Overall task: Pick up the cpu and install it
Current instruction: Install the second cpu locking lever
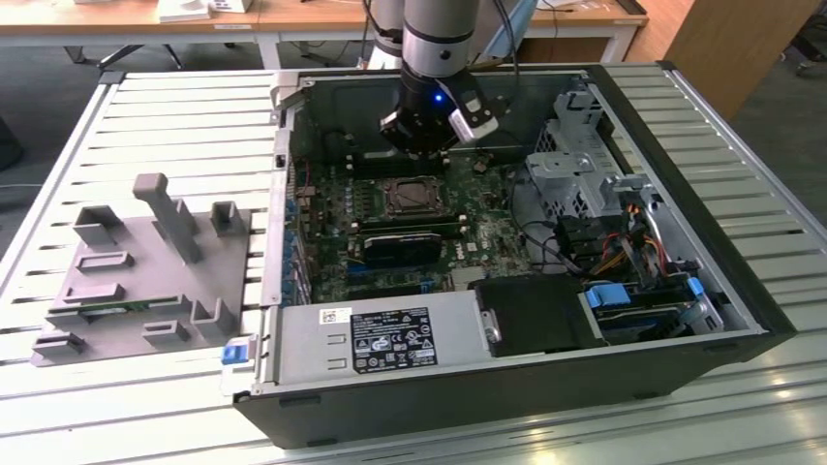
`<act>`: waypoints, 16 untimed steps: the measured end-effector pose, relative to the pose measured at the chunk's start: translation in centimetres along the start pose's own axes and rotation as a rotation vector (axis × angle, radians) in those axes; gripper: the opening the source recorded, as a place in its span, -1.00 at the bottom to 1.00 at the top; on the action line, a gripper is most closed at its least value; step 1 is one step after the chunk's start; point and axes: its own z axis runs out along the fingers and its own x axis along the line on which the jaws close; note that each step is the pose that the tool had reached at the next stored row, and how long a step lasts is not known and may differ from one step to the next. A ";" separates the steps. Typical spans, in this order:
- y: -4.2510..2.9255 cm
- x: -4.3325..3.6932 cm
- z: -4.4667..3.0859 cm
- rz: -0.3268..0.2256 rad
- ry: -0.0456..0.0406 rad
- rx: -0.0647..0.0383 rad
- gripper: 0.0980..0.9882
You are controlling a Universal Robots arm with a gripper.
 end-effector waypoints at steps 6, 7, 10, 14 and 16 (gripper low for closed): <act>-0.07 0.00 -0.01 0.000 0.0001 0.002 -0.98; -0.09 0.00 0.00 0.000 0.0000 0.002 -0.98; -0.23 0.00 -0.02 0.000 0.0001 0.002 -0.98; -0.21 0.01 -0.67 0.000 0.0000 0.002 -0.98; -0.16 0.02 -1.34 0.000 0.0000 0.002 -0.98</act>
